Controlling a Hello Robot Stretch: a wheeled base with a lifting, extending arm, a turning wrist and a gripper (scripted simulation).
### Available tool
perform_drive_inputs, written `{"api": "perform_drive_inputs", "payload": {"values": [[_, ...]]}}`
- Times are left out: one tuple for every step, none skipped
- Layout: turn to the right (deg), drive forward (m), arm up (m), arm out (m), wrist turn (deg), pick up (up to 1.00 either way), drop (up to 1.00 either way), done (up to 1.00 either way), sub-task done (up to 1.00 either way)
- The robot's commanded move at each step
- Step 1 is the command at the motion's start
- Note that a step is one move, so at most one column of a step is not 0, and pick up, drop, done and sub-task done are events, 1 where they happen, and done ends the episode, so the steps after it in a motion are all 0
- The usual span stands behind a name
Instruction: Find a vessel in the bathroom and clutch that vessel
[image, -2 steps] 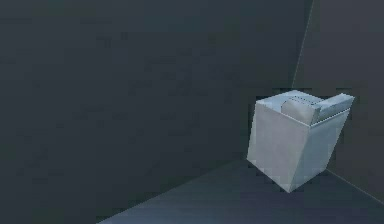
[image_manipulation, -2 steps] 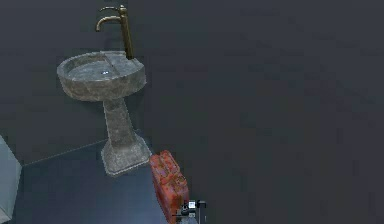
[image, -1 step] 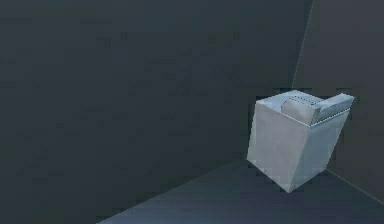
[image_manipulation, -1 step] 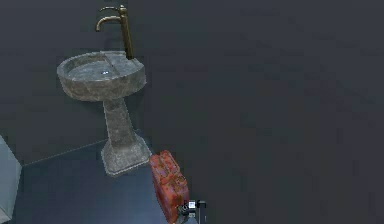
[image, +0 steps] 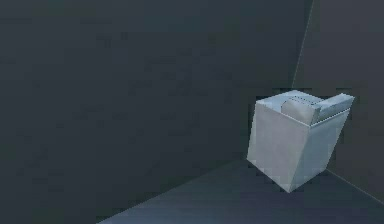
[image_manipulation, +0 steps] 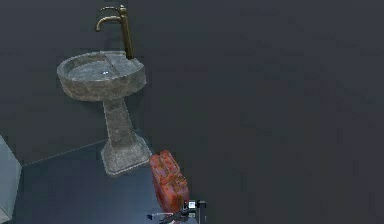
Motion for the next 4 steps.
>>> {"api": "perform_drive_inputs", "payload": {"values": [[0.0,0.00,0.00,0.00,45.0,0.00,0.00,0.00,0.00],[0.0,0.00,0.00,0.00,15.0,0.00,0.00,0.00,0.00],[0.0,0.00,0.00,0.00,0.0,1.00,0.00,0.00,0.00],[0.0,0.00,0.10,0.00,0.0,0.00,0.00,0.00,0.00]]}}
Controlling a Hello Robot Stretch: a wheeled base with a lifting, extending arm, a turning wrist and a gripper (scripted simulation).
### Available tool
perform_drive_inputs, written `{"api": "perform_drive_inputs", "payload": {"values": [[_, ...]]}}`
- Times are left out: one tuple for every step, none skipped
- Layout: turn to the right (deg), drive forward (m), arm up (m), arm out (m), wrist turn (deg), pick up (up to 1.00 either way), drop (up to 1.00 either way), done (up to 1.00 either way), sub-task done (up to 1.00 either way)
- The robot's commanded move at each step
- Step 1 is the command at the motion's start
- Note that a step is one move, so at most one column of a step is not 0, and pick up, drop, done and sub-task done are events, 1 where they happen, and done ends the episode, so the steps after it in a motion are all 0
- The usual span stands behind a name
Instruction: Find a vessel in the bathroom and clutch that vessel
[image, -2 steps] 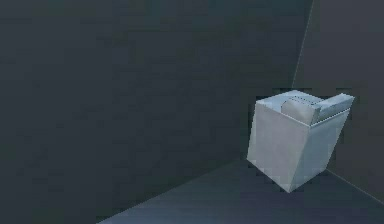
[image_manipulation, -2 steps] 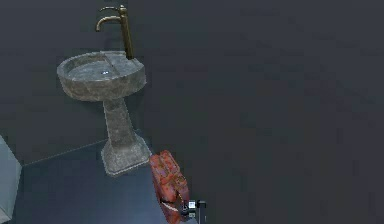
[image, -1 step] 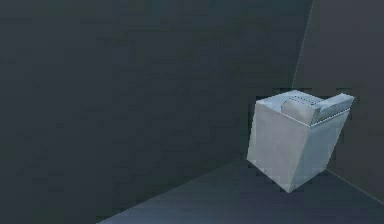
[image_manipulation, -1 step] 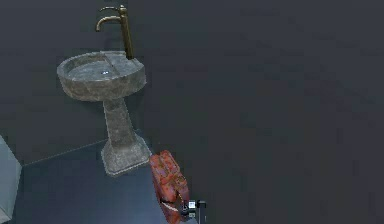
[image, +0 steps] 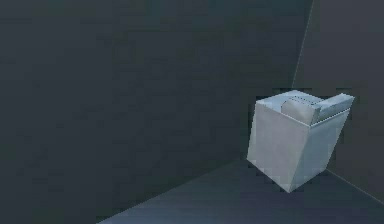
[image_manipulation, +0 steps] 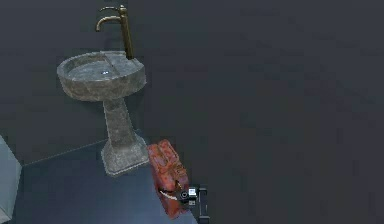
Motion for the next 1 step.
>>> {"api": "perform_drive_inputs", "payload": {"values": [[0.0,0.00,0.00,0.00,0.0,0.00,0.00,1.00,0.00]]}}
